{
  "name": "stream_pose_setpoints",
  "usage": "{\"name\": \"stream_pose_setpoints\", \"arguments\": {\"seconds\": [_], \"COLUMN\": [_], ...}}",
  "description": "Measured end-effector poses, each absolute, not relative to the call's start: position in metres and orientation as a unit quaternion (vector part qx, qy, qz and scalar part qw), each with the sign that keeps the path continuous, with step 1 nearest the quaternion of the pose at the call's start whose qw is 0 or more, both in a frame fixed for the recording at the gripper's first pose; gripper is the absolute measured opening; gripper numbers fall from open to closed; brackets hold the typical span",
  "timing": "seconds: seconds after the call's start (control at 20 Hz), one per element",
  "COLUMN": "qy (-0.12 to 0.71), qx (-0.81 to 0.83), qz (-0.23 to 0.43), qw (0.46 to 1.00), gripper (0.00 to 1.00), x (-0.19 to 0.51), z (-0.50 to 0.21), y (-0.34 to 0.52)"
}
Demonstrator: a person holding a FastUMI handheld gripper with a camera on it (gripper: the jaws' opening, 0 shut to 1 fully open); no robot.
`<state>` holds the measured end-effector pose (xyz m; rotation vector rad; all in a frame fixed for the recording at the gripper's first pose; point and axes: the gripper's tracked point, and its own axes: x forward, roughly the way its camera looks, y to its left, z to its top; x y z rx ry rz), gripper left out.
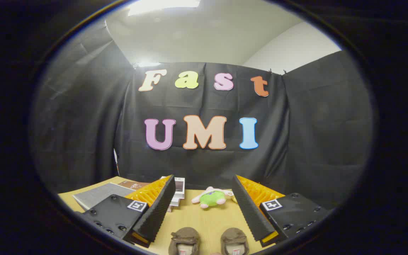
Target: Open the storage box then place both shoes into the box .Put the left shoe in first, then the right shoe, with the right side of both shoes facing outward in a uniform manner.
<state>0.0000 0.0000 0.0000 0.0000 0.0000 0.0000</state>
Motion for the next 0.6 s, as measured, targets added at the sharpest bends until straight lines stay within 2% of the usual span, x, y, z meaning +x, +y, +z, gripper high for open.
{"name": "stream_pose_setpoints", "arguments": {"seconds": [0.6], "qy": [-0.007], "qx": [-0.015], "qz": [-0.003], "qw": [1.000], "gripper": [1.00], "x": [-0.009], "z": [-0.003], "y": [0.014]}}
